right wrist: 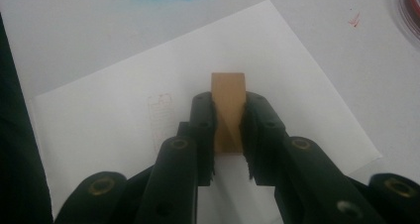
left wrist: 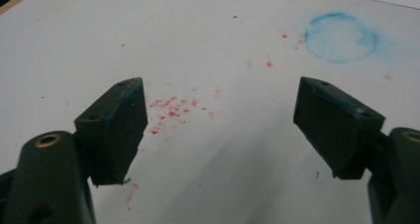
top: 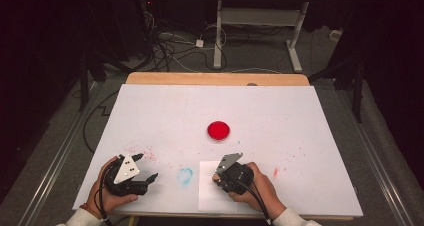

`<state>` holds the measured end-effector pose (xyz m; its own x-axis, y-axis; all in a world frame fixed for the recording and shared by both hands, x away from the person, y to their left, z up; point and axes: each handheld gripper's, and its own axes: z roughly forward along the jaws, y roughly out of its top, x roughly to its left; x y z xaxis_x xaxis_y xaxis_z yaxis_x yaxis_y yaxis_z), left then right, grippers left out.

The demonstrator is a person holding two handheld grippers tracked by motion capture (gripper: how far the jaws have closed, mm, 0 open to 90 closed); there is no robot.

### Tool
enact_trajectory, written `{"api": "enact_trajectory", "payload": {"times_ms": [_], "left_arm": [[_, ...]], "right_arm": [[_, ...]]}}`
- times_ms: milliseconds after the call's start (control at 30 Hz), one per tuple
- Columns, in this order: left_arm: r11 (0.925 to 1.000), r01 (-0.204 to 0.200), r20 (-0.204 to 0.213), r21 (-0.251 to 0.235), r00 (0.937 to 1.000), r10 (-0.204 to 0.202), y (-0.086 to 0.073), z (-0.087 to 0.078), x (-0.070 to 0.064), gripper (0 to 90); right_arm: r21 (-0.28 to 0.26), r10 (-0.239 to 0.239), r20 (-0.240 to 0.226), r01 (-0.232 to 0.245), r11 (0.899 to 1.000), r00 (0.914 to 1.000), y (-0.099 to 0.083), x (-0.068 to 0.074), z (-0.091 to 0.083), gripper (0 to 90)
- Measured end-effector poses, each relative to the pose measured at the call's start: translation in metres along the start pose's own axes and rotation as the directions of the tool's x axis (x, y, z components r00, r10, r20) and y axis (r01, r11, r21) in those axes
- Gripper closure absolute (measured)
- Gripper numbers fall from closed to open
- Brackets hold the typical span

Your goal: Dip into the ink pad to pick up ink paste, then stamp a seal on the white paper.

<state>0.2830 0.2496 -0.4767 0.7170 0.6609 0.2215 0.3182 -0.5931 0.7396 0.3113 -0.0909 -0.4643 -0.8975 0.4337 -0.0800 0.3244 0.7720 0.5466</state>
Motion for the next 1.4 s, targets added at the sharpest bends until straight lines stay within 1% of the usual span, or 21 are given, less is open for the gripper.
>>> {"api": "enact_trajectory", "payload": {"times_ms": [67,200,367,433,500,567,600,633,700,767,900,933,1033,1200,1333,1400], "left_arm": [[1.0000,0.001,0.000,0.000,1.0000,-0.001,-0.001,0.000,0.000,20.3],[1.0000,0.000,-0.002,0.006,1.0000,0.000,-0.001,0.000,0.000,20.3],[1.0000,-0.002,-0.001,0.005,1.0000,0.002,-0.001,0.000,-0.001,20.3],[1.0000,0.000,-0.003,0.003,1.0000,0.000,-0.001,-0.001,-0.001,20.2],[1.0000,0.003,-0.004,0.004,1.0000,-0.003,-0.002,-0.002,0.000,20.2],[1.0000,0.005,-0.005,0.004,1.0000,-0.005,-0.003,-0.002,0.001,20.2],[1.0000,0.003,-0.006,0.004,1.0000,-0.003,-0.003,-0.002,0.000,20.2],[1.0000,-0.002,-0.007,0.005,1.0000,0.002,-0.002,-0.002,0.000,20.2],[0.9999,-0.007,-0.008,0.008,0.9999,0.007,-0.003,-0.002,-0.001,20.2],[0.9998,-0.013,-0.009,0.013,0.9999,0.013,-0.003,-0.003,-0.002,20.2],[0.9999,-0.015,-0.014,0.003,0.9998,0.015,-0.002,-0.005,-0.003,20.2],[0.9999,-0.016,-0.013,0.005,0.9998,0.016,-0.002,-0.005,-0.003,20.2],[0.9997,-0.020,-0.012,0.011,0.9997,0.021,-0.002,-0.004,-0.003,20.2],[0.9998,-0.017,-0.013,0.006,0.9998,0.017,-0.002,-0.005,-0.003,20.2],[0.9996,-0.026,-0.012,0.010,0.9996,0.027,-0.001,-0.004,-0.004,20.1],[0.9996,-0.025,-0.009,0.009,0.9996,0.025,-0.001,-0.004,-0.005,20.1]], "right_arm": [[0.006,0.004,0.004,-0.004,1.000,1.0000,0.000,0.001,0.000,76.5],[0.001,-0.010,0.005,0.010,1.000,0.9999,0.000,0.001,0.000,76.4],[0.003,-0.026,0.017,0.026,1.000,0.9995,0.001,0.003,-0.002,76.3],[0.002,-0.030,0.017,0.030,1.000,0.9994,0.002,0.003,-0.002,76.3],[-0.005,-0.027,0.001,0.027,1.000,0.9996,0.002,0.004,-0.002,76.3],[-0.005,-0.040,0.010,0.040,0.999,0.9991,0.004,0.005,-0.003,76.3],[-0.008,-0.036,0.011,0.037,0.999,0.9993,0.004,0.006,-0.004,76.3],[-0.014,-0.042,0.014,0.042,0.999,0.9990,0.004,0.006,-0.006,76.3],[-0.024,-0.042,0.039,0.043,0.999,0.9984,0.005,0.006,-0.010,76.3],[-0.045,-0.037,0.035,0.038,0.998,0.9987,0.006,0.006,-0.014,76.3],[-0.077,-0.030,0.044,0.034,0.996,0.9986,0.005,0.004,-0.025,76.2],[-0.086,-0.024,0.044,0.028,0.996,0.9988,0.006,0.004,-0.028,76.2],[-0.108,-0.025,0.050,0.030,0.994,0.9984,0.006,0.003,-0.035,76.2],[-0.124,-0.019,0.063,0.027,0.992,0.9978,0.007,0.002,-0.042,76.2],[-0.137,-0.009,0.072,0.019,0.990,0.9974,0.006,0.000,-0.045,76.2],[-0.141,-0.006,0.074,0.017,0.990,0.9972,0.005,-0.001,-0.048,76.2]]}}
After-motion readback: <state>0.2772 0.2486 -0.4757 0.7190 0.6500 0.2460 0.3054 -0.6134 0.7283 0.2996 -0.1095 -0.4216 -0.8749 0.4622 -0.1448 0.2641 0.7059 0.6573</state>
